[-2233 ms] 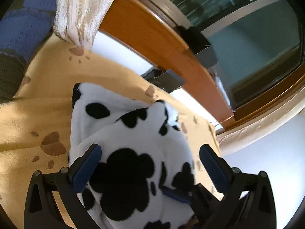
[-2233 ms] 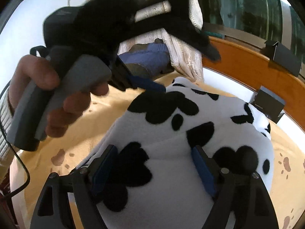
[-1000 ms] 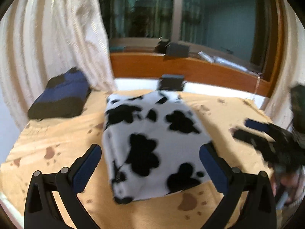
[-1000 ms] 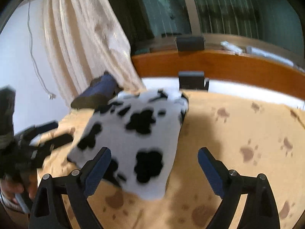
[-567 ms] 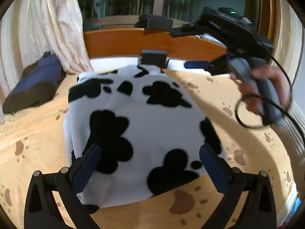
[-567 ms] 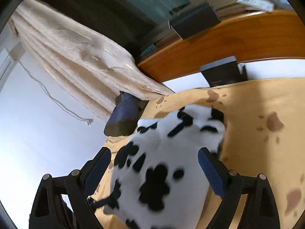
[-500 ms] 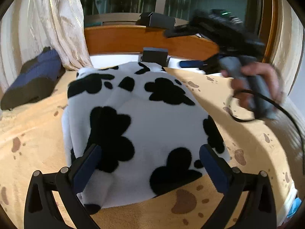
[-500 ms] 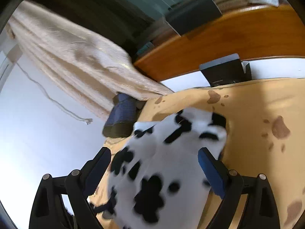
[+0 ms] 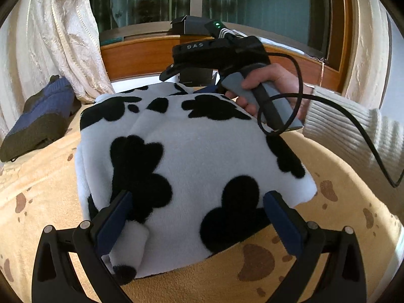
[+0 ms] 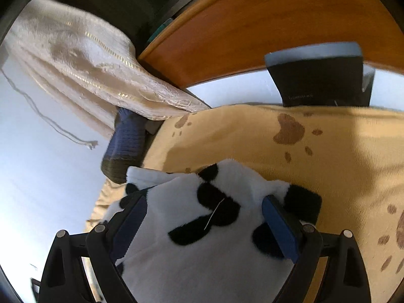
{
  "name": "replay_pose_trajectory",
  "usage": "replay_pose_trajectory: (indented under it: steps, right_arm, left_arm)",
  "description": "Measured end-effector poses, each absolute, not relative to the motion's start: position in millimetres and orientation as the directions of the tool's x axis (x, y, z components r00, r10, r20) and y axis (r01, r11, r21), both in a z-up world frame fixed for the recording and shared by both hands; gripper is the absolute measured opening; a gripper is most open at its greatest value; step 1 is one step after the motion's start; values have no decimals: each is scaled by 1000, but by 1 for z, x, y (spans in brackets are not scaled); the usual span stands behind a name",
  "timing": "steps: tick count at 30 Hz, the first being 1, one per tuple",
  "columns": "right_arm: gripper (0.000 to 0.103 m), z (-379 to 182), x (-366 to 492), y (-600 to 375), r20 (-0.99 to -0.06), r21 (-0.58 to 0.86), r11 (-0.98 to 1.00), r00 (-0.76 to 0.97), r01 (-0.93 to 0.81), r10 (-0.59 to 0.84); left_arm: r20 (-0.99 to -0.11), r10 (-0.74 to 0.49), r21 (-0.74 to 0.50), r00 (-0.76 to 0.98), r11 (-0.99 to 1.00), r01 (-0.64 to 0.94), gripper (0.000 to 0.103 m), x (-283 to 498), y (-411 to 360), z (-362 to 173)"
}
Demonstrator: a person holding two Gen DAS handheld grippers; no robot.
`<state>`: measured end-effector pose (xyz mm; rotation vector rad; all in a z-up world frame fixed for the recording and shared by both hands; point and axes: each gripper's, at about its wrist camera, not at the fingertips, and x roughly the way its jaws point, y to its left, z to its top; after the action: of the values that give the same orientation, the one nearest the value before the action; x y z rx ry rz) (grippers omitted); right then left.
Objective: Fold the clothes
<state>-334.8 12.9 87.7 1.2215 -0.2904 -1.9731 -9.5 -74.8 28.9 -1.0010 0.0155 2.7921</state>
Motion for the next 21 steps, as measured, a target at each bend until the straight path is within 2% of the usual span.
replay_pose_trajectory:
  steps: [5, 8, 12, 17, 21]
  right_arm:
    - [94, 93, -338, 9, -725, 392, -775, -353, 496, -592]
    - [94, 94, -337, 19, -750, 320, -828, -411, 460, -519]
    - [94, 101, -320, 49, -717, 394, -793, -384, 464, -581]
    - [94, 97, -290, 79, -689, 488, -746, -324, 452, -648]
    - [94, 83, -275, 93, -676, 553, -725, -287, 410, -678]
  left_arm:
    - [-623, 206, -108, -755, -978, -179, 103, -11, -84, 30]
    - [-623, 286, -221, -728, -957, -187, 103, -12, -101, 40]
    - [-557, 422, -466, -716, -872, -151, 103, -15, -143, 62]
    - [-545, 400, -546, -737, -836, -49, 103, -29, -197, 79]
    - [-566, 432, -639, -703, -768, 43, 103, -63, -245, 60]
